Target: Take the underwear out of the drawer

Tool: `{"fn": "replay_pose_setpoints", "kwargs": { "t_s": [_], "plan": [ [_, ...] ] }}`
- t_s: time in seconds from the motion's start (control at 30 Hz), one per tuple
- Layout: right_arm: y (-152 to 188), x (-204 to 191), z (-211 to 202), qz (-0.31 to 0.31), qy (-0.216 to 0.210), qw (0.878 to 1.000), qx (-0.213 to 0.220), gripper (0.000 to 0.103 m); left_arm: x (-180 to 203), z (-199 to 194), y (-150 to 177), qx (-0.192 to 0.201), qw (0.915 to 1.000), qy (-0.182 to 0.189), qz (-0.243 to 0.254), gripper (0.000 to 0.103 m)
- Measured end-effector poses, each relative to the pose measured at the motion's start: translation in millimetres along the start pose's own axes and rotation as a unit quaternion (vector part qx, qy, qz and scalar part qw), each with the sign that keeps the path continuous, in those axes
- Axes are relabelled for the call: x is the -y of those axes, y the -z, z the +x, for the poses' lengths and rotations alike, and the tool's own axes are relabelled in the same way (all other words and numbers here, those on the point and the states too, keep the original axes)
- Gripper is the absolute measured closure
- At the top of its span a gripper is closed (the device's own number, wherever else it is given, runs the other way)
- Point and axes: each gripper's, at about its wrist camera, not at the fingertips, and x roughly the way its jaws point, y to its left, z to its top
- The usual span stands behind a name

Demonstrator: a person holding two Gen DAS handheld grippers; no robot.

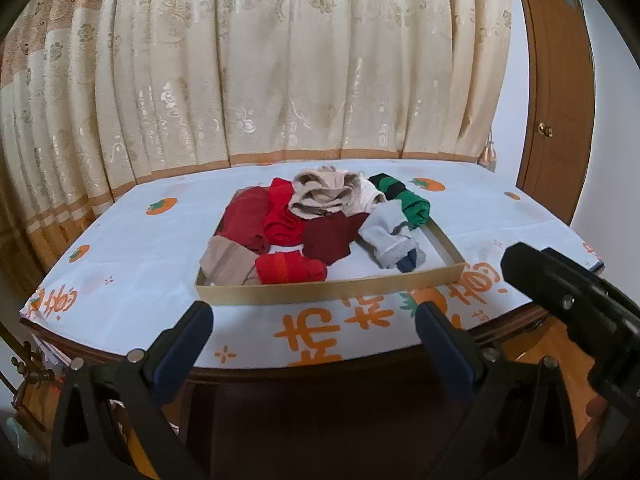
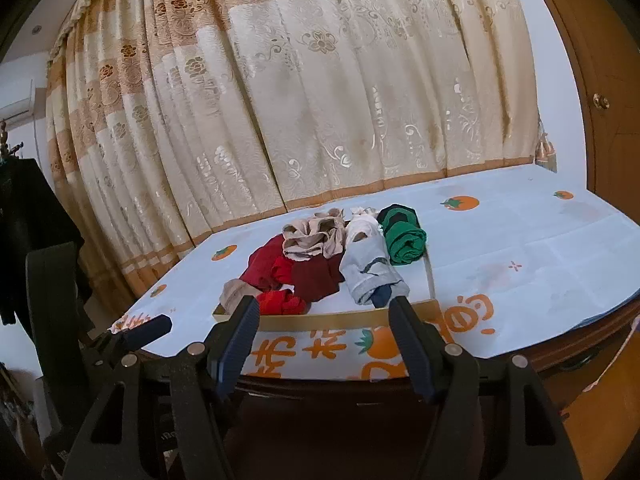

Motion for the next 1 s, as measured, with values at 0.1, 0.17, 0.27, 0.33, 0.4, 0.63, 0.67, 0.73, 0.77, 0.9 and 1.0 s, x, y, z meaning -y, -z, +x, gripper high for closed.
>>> {"fn": "replay_pose_setpoints", "kwargs": {
  "t_s": [0.1,0.17,0.27,0.33,0.4,0.63,0.67,0.73,0.77,0.9,1.0],
  "plan": [
    [2,-2,-12,0.004,-0.004,1.000,0.001,0.034,1,-11,4,0.006,1.0000,-0.002,0.004,0.000],
    [4,-5,-20,-0.001,-0.002,1.000,0.003,0.034,1,-19,7,0.007,1.0000,-0.005,0.004,0.000],
    [7,-9,-34,-0.006,-0.005,1.000,0.007,0.034,1,-28,11,0.007,1.0000,0.000,0.003,0.000],
    [8,-12,-41,-0.008,-0.005,1.000,0.009,0.034,2,-34,15,0.006,1.0000,-0.004,0.005,0.000],
    [10,-14,-50,-0.011,-0.003,1.000,0.011,0.033,4,-39,18,0.006,0.9999,-0.003,0.008,0.000],
    [18,-17,-66,-0.011,-0.004,1.000,0.014,0.033,3,-58,24,0.017,0.9998,-0.009,0.005,0.000],
    [19,-18,-68,-0.012,-0.005,1.000,0.013,0.033,2,-62,25,0.020,0.9997,-0.009,0.002,0.000],
    [23,-19,-72,-0.013,-0.003,1.000,0.014,0.033,2,-67,26,0.023,0.9997,-0.005,0.001,0.000],
    [25,-20,-74,-0.015,-0.002,1.000,0.014,0.033,2,-68,27,0.022,0.9997,-0.005,0.003,0.000],
    [31,-21,-83,-0.018,0.003,1.000,0.014,0.033,3,-75,32,0.023,0.9997,-0.008,0.008,0.000],
    [36,-21,-92,-0.010,0.004,1.000,0.012,0.033,2,-79,37,0.020,0.9998,-0.008,0.006,0.000]
  ]
}}
